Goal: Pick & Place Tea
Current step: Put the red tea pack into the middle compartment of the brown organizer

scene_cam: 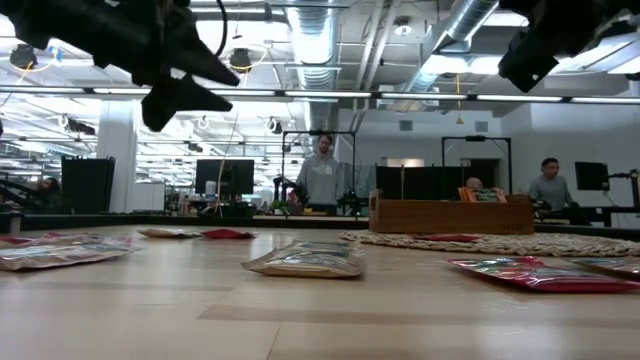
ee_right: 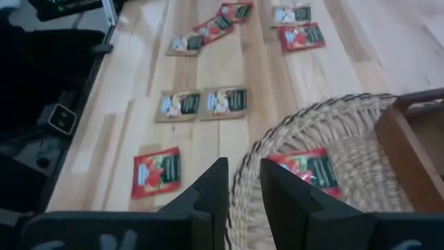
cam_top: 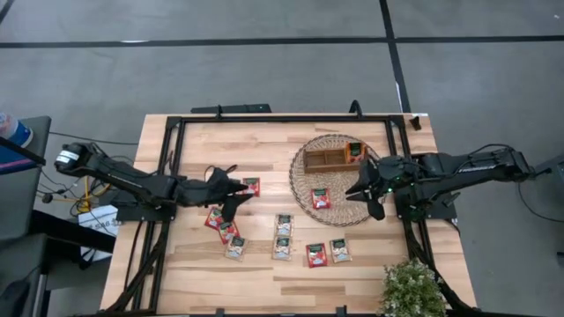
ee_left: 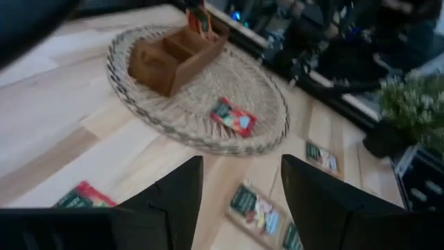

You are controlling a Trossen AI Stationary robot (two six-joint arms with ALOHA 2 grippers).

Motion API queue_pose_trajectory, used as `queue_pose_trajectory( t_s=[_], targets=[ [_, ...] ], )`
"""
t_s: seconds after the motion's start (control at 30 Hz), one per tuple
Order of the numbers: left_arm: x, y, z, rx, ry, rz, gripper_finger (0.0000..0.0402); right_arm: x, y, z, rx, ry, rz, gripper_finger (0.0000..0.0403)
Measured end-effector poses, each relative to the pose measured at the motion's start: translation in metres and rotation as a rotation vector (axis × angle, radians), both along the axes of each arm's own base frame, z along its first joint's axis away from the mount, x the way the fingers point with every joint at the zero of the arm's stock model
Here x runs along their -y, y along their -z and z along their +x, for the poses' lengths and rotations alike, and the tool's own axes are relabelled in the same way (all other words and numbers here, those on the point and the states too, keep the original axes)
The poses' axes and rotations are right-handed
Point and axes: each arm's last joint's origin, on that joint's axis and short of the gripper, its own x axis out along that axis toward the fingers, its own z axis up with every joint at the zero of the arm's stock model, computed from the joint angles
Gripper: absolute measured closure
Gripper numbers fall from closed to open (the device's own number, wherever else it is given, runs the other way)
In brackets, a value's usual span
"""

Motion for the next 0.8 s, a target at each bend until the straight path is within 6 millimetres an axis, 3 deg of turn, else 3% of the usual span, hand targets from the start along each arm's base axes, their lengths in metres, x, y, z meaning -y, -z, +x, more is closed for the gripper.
queue_pose_trajectory(
  t_s=[0.27,0.43,0.67,0.8],
  targets=[
    [-0.012,-0.004,0.005,0.035,0.029,0.055,0.0214,-0.004,-0.019,0.014,0.236,-0.126,0.034,0.0326],
    [-0.026,-0.009,0.008,0.081,0.108,0.061,0.0214,0.001,-0.015,0.017,0.210,-0.155,0.050,0.0334],
    [-0.039,-0.010,0.009,0.088,0.130,0.061,0.0214,0.008,-0.024,0.001,0.254,-0.144,0.073,0.0354],
    [-0.039,-0.006,0.006,0.062,0.127,0.064,0.0214,0.009,-0.019,-0.010,0.167,-0.056,0.106,0.0365]
  ],
)
